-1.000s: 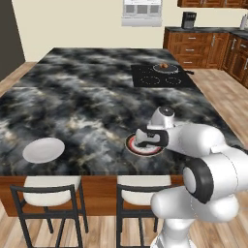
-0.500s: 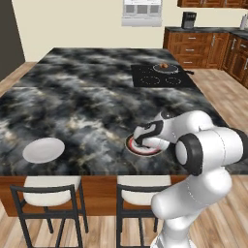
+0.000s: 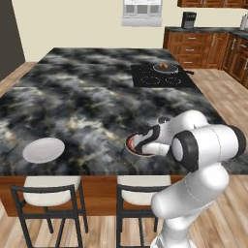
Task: Take the chicken drumsticks from the pan and place one on each plate on the dining counter.
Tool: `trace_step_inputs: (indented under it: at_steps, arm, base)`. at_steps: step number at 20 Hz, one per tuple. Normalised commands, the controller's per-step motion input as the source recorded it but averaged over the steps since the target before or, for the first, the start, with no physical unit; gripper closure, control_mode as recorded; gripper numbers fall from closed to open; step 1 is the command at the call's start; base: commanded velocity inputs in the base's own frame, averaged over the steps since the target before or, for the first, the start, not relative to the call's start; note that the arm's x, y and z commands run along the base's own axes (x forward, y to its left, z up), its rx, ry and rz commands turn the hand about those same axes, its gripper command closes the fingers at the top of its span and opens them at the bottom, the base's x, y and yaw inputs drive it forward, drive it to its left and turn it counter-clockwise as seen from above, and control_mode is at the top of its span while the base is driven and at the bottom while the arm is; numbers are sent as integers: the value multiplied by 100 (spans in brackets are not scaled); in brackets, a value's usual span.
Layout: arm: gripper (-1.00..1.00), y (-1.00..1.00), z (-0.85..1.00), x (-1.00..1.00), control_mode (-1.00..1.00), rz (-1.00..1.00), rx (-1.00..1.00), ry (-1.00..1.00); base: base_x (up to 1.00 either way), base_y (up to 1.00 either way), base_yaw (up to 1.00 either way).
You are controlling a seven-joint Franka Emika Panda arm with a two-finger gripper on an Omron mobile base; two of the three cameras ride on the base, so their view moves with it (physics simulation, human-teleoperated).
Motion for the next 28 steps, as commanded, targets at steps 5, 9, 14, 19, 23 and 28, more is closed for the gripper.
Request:
trace_step_inputs:
  at_steps: [5,9,14,19,23,28]
  arm:
    - [-100,0,-1,1,-100,-7,-1,0]
    - [-100,0,9,7,-100,-10,0,0]
    - [-100,0,28,9,-100,-7,0,0]
    - [-100,-1,57,2,-100,-3,-1,0]
    - [-100,-9,62,-33,-100,-4,-2,5]
    - [-100,-21,48,-70,-100,-3,1,17]
  base:
    - [0,0,0]
    - [0,0,0]
    - [0,0,0]
    - [0,0,0]
    - [0,0,0]
    - [0,0,0]
